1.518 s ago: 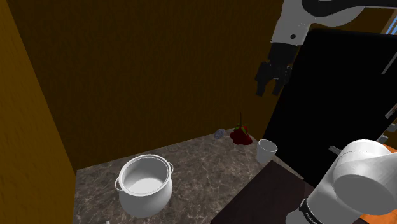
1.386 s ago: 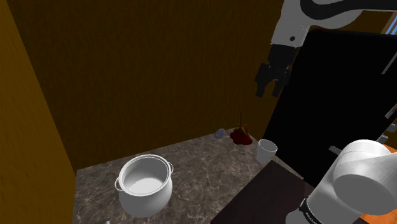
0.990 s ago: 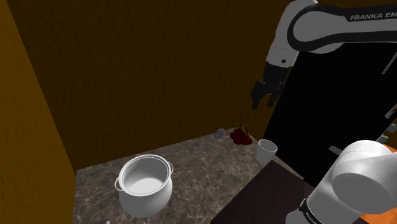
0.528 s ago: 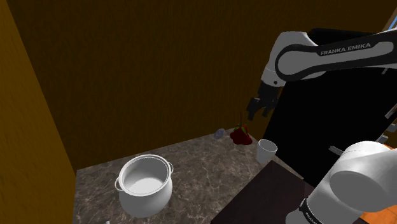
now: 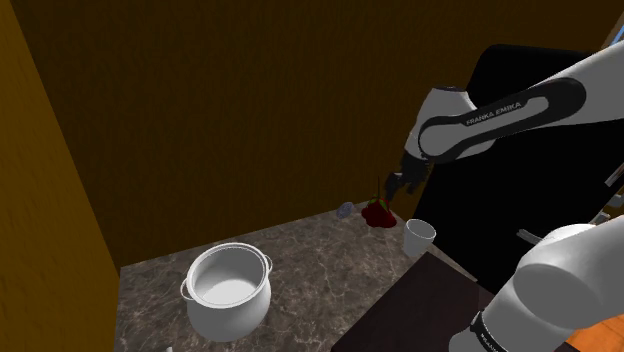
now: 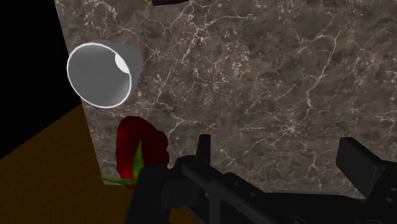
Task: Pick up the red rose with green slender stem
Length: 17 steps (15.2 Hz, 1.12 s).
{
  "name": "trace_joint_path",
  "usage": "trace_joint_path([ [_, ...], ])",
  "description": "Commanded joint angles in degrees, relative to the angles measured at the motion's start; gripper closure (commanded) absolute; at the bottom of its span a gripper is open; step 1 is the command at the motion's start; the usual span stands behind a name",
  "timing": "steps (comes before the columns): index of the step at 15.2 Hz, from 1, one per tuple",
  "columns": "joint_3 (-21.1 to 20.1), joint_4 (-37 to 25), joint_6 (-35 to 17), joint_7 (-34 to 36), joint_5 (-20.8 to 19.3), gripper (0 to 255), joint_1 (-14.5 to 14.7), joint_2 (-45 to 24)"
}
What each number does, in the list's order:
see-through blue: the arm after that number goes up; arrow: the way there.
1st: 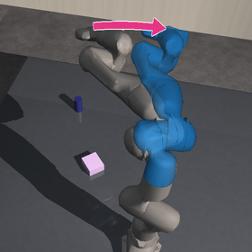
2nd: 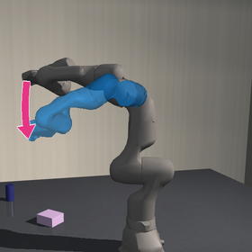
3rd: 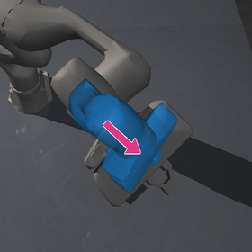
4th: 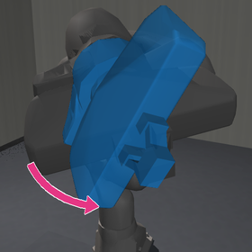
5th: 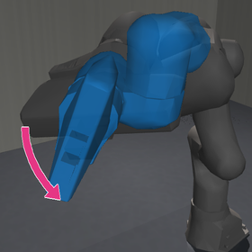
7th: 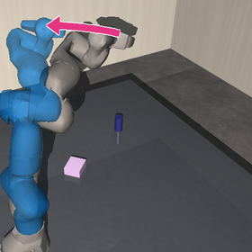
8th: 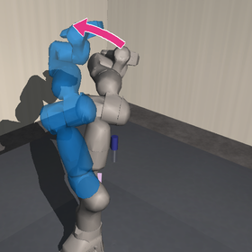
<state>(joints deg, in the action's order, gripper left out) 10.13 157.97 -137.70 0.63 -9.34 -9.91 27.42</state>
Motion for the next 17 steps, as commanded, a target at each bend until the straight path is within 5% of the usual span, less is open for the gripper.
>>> trace_joint_path([
  [1, 1.0, -0.1, -5.9, -0.5, -1.3, 0, -1.0, -4.6],
  [9, 4.9, -4.0, -26.6, -2.5, -4.6, 0, -4.3, -24.1],
  [17, 3.8, -13.6, -42.0, -8.6, 0.2, 0, -9.9, -43.9],
])
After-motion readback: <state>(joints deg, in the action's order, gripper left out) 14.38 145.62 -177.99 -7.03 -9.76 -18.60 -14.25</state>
